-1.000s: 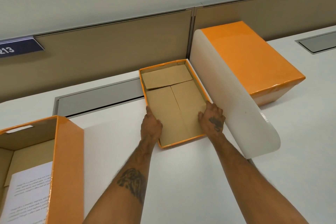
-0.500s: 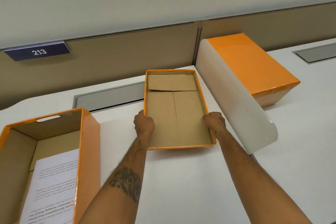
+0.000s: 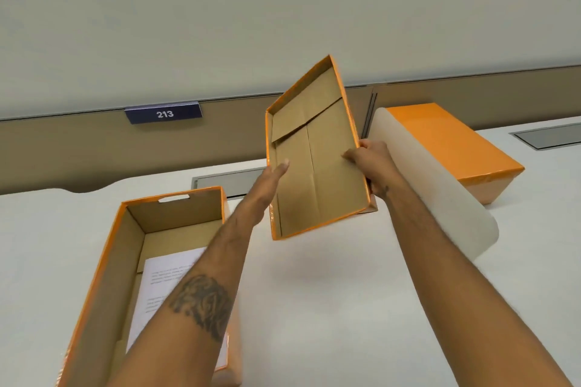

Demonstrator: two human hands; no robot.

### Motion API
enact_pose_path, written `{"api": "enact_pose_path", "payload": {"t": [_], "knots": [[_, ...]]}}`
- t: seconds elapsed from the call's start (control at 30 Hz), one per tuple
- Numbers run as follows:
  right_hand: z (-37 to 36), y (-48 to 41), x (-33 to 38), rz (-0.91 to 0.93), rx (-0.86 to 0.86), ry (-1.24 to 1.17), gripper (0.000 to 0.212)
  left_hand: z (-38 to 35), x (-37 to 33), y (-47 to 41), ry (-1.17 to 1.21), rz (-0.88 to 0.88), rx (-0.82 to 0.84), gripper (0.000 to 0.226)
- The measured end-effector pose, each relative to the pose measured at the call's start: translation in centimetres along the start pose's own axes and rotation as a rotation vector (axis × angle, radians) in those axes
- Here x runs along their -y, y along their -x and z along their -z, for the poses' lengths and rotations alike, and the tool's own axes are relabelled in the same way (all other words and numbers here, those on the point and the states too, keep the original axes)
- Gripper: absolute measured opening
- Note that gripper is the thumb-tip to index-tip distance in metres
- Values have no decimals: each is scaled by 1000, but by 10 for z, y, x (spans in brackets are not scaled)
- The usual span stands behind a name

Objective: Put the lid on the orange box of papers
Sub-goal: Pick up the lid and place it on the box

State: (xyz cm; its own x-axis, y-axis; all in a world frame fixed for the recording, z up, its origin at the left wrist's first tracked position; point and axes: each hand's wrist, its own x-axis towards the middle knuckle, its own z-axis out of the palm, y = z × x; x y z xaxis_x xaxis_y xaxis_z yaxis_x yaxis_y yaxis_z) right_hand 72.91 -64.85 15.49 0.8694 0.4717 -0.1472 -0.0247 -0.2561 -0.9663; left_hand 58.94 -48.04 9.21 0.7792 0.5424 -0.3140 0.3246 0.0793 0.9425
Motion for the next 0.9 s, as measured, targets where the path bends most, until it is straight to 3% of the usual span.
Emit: {"api": "enact_pose_path", "payload": {"t": [0.2,0.3,0.43,0.57,0.67,0.7,0.77,0.83,0.9], "knots": [[-84,80,52,335,-139,168,13,21,-95,62,194,-214,128,92],[-120,121,65,440,-214,281,10,31,-117,86,126,-239,9,100],[-153,164,71,525,-232,344,21,53,-109,103,161,-423,-207,77],[-162,181,68,660,-57,538,51,87,-98,129,160,-495,-376,65],[-145,170,65,518,334,499,83,117,-86,150,177,-492,-425,58],[-137,165,63,449,361,427,85,127,-82,158,163,-482,-417,58],[-122,150,56,401,218,356,78,144,-75,174,205,-449,-403,54],[-109,138,44,356,71,460,77,158,-66,190,299,-411,-380,48],[-100,135,30,224,126,459,87,171,-55,204,336,-376,-354,42]]}}
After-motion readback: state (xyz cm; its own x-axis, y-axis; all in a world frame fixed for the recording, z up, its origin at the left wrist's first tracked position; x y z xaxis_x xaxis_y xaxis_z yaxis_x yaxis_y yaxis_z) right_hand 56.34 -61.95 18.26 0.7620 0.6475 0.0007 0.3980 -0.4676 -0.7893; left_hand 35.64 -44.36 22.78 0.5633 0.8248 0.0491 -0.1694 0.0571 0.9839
